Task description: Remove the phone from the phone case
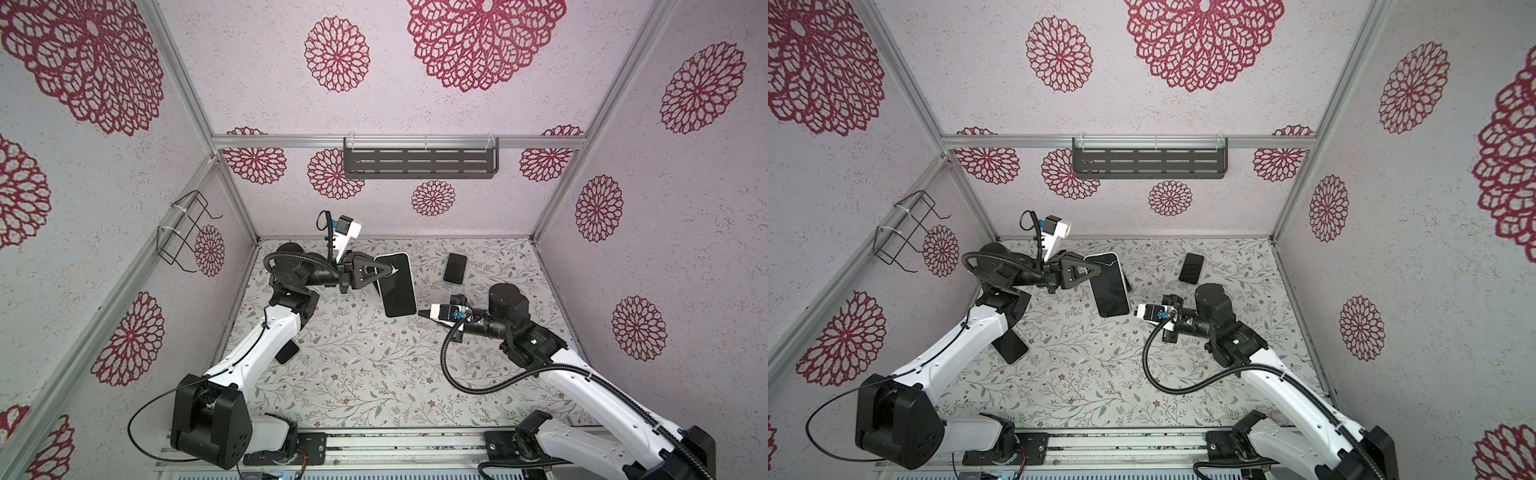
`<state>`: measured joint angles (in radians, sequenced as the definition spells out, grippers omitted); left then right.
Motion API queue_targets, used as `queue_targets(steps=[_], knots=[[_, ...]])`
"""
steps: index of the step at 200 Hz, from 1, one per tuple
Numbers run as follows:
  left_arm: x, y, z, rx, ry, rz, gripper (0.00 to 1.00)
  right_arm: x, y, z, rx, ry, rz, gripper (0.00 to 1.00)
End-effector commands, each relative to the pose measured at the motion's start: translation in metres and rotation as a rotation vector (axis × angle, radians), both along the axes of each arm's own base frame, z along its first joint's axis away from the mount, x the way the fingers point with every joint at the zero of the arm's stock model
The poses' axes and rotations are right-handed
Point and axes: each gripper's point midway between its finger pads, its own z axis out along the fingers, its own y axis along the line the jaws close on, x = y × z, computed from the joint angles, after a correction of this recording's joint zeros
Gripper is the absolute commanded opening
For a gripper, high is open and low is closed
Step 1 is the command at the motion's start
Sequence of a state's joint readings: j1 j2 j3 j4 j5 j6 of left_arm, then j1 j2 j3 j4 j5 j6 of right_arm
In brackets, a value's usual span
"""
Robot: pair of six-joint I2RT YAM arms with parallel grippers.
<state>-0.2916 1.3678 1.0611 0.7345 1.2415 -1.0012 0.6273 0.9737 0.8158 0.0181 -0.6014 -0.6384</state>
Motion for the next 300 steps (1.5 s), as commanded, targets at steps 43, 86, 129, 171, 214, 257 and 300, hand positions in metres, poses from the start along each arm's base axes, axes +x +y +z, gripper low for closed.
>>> queue_targets(steps=[43,86,129,171,214,257,300], knots=[[-0.003,0.006,0.004,0.031,-0.065,0.049,0.0,-0.011,-0.003,0.028,0.062,0.093,0.004,0.62],[-0.011,0.008,-0.009,0.166,-0.15,0.161,0.0,-0.016,0.004,0.034,-0.009,0.231,0.066,0.6],[-0.018,0.005,-0.009,0.163,-0.165,0.133,0.0,-0.023,0.013,0.026,-0.048,0.306,0.156,0.45],[-0.022,0.005,-0.008,0.158,-0.175,0.124,0.0,-0.024,0.019,0.024,-0.04,0.35,0.193,0.45],[-0.025,0.004,-0.008,0.154,-0.176,0.109,0.0,-0.021,0.025,0.02,-0.051,0.378,0.208,0.44],[-0.029,0.003,-0.006,0.149,-0.184,0.098,0.0,-0.015,0.03,0.017,-0.059,0.403,0.209,0.44],[-0.031,0.002,-0.006,0.147,-0.189,0.092,0.0,-0.015,0.032,0.017,-0.059,0.413,0.222,0.41]])
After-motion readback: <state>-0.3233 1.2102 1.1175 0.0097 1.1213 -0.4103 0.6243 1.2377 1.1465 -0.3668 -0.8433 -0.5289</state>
